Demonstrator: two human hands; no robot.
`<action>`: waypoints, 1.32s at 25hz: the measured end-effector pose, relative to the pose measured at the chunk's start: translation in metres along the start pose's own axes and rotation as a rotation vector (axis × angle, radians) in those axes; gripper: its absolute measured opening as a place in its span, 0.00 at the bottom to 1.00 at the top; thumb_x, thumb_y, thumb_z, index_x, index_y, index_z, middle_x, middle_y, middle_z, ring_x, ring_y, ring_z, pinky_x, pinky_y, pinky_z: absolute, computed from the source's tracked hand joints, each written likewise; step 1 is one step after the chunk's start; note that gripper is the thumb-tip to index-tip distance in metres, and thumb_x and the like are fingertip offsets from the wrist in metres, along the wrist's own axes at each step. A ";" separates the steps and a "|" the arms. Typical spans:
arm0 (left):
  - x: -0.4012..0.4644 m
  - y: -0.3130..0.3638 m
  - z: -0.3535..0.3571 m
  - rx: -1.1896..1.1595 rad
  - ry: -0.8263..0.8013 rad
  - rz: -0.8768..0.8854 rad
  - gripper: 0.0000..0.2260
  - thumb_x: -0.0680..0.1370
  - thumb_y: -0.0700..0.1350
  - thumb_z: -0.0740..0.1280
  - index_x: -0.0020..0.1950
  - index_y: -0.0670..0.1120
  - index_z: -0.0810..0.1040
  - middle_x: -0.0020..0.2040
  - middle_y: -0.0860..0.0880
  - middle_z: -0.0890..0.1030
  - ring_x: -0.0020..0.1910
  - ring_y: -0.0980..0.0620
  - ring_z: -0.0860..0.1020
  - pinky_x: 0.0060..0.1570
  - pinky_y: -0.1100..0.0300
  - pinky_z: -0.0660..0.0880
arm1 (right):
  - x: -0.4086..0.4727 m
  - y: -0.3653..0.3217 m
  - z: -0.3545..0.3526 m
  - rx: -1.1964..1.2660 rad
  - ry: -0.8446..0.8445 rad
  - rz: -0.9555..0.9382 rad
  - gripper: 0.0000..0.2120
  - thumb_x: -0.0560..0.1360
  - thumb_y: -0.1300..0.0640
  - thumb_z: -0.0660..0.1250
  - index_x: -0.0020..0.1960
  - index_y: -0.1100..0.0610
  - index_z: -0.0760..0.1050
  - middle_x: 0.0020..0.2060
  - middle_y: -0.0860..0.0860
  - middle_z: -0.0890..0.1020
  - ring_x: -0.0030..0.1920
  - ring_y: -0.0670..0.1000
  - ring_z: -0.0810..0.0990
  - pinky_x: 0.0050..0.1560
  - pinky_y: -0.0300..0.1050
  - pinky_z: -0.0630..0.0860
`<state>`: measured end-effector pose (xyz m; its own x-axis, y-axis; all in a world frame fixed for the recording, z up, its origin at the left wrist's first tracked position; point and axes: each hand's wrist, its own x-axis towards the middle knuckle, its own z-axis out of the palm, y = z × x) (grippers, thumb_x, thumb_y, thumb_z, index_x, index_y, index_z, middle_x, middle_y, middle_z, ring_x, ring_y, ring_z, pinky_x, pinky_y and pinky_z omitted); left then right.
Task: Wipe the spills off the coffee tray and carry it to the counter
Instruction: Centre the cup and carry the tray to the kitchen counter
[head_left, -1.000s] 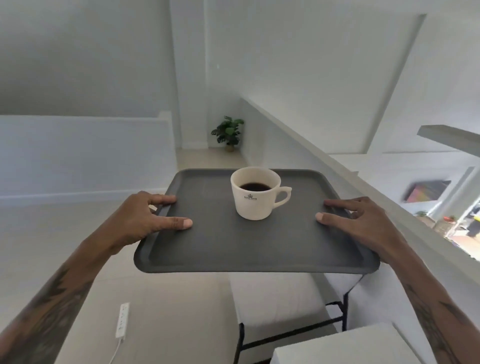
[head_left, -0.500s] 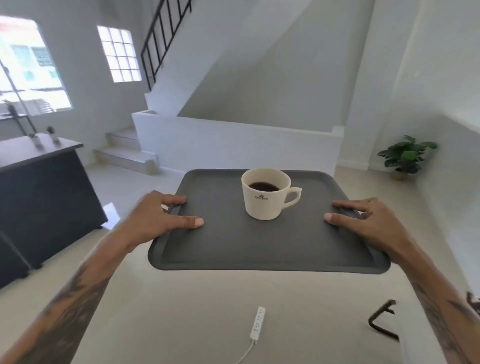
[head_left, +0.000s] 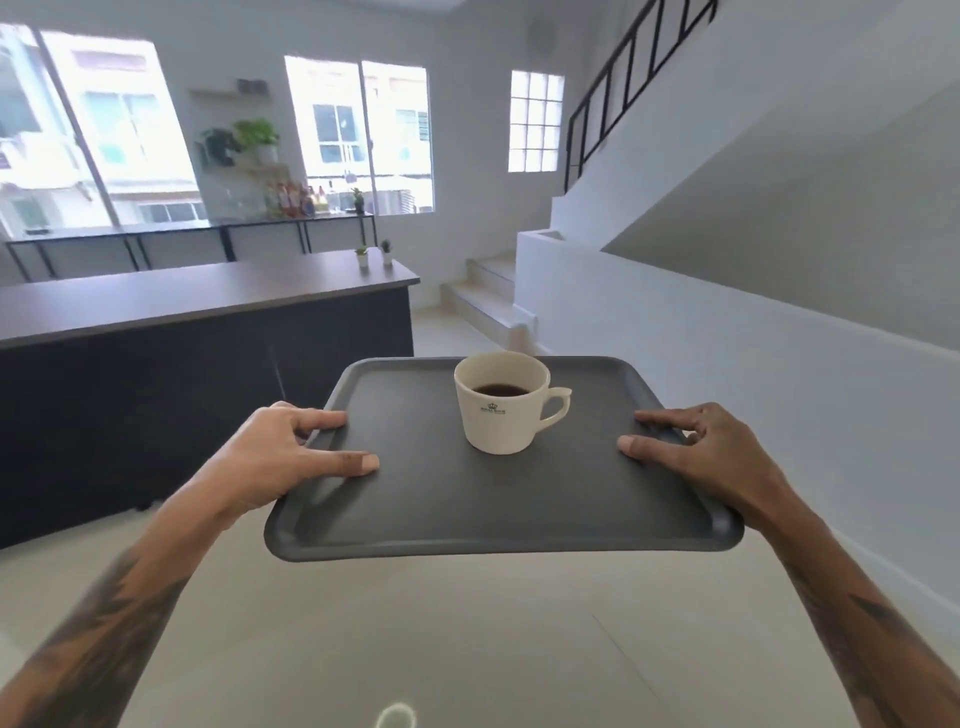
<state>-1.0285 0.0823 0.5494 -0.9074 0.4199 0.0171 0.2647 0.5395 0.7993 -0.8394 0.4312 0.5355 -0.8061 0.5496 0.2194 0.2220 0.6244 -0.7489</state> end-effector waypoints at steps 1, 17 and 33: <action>0.015 -0.003 -0.003 -0.003 0.040 -0.028 0.34 0.61 0.56 0.81 0.66 0.51 0.80 0.61 0.49 0.74 0.56 0.48 0.76 0.54 0.54 0.74 | 0.031 -0.001 0.009 0.013 -0.028 -0.023 0.22 0.67 0.43 0.76 0.58 0.49 0.83 0.51 0.45 0.80 0.44 0.40 0.77 0.42 0.35 0.71; 0.304 -0.082 -0.110 0.024 0.299 -0.221 0.36 0.60 0.56 0.80 0.66 0.48 0.79 0.57 0.50 0.74 0.52 0.51 0.76 0.48 0.58 0.73 | 0.432 -0.075 0.245 -0.004 -0.286 -0.249 0.25 0.66 0.37 0.73 0.60 0.45 0.81 0.56 0.50 0.75 0.54 0.51 0.74 0.52 0.45 0.72; 0.699 -0.151 -0.215 0.037 0.397 -0.247 0.38 0.58 0.58 0.81 0.66 0.47 0.79 0.63 0.47 0.78 0.58 0.50 0.74 0.58 0.57 0.69 | 0.835 -0.153 0.461 -0.050 -0.289 -0.407 0.24 0.68 0.37 0.72 0.60 0.47 0.81 0.53 0.51 0.76 0.51 0.51 0.75 0.52 0.44 0.72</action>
<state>-1.7733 0.1373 0.5698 -0.9975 -0.0322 0.0636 0.0303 0.6166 0.7867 -1.7992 0.5384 0.5452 -0.9501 0.0840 0.3004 -0.1221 0.7860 -0.6060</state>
